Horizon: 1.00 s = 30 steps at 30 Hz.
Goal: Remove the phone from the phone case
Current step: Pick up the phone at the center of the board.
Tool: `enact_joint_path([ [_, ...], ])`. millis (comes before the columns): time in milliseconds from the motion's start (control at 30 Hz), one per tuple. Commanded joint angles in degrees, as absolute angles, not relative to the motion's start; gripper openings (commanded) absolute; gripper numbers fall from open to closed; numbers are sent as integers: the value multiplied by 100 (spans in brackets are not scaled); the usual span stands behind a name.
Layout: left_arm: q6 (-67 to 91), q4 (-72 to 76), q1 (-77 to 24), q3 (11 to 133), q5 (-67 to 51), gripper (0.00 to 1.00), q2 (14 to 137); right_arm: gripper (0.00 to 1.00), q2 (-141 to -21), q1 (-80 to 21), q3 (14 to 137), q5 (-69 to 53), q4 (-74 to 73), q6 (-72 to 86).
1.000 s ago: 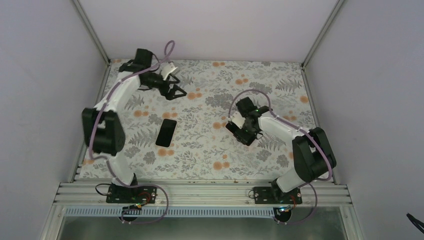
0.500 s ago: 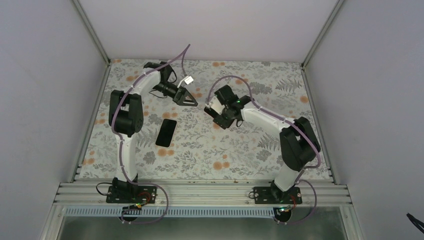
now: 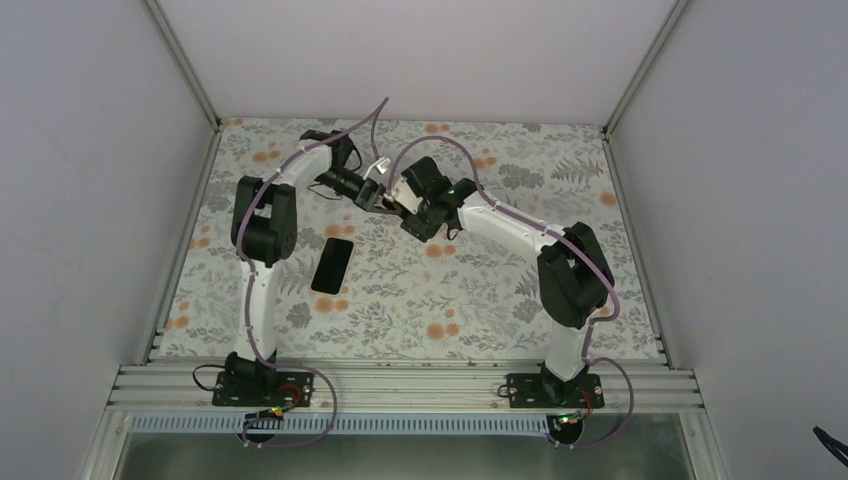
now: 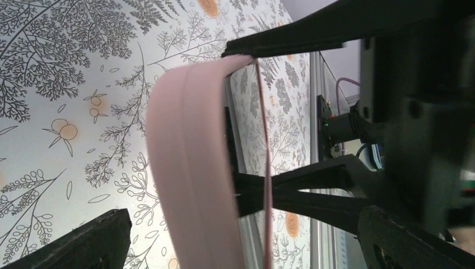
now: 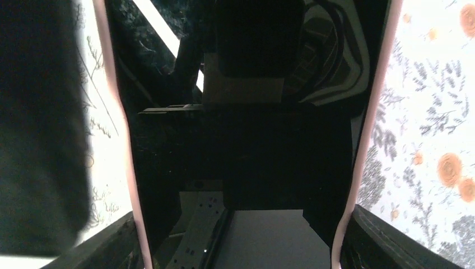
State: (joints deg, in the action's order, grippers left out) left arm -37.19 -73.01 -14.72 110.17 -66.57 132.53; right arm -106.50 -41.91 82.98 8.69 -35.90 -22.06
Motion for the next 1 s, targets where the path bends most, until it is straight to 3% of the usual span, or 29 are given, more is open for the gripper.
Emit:
enact_joint_path([
  [0, -3544, -7139, -1534, 11273, -6691, 100, 13356, 57, -10660, -4328, 8658, 793, -3117, -2239],
  [100, -3561, -7239, -1544, 11450, -6748, 91, 13452, 57, -10741, -4391, 8673, 834, -3078, -2274],
  [233, -3686, -7510, -1542, 11727, -6828, 63, 13614, 57, -10800, -4403, 8628, 836, -2971, -2268],
  [367, -3901, -7729, -1543, 11767, -6938, 51, 13662, 57, -10742, -4412, 8575, 912, -2855, -2229],
  [400, -3944, -7774, -1540, 11760, -6965, 45, 13660, 56, -10728, -4412, 8566, 953, -2825, -2217],
  [467, -4014, -7778, -1551, 11655, -6968, 21, 13600, 56, -10685, -4412, 8546, 1031, -2775, -2194],
  [533, -4086, -7778, -1550, 11550, -6911, 11, 13494, 57, -10654, -4407, 8531, 1128, -2733, -2151],
  [667, -4198, -7778, -1548, 11333, -6856, 2, 13310, 60, -10554, -4409, 8430, 1215, -2643, -2144],
  [800, -4320, -7778, -1556, 11251, -6808, 2, 13106, 95, -10334, -4378, 8272, 1069, -2659, -2200],
  [833, -4371, -7778, -1570, 11254, -6718, 2, 13033, 99, -10171, -4339, 8206, 868, -2779, -2258],
  [967, -4670, -7661, -1680, 11234, -5947, 2, 12506, 100, -9330, -3989, 7945, -322, -3458, -2755],
])
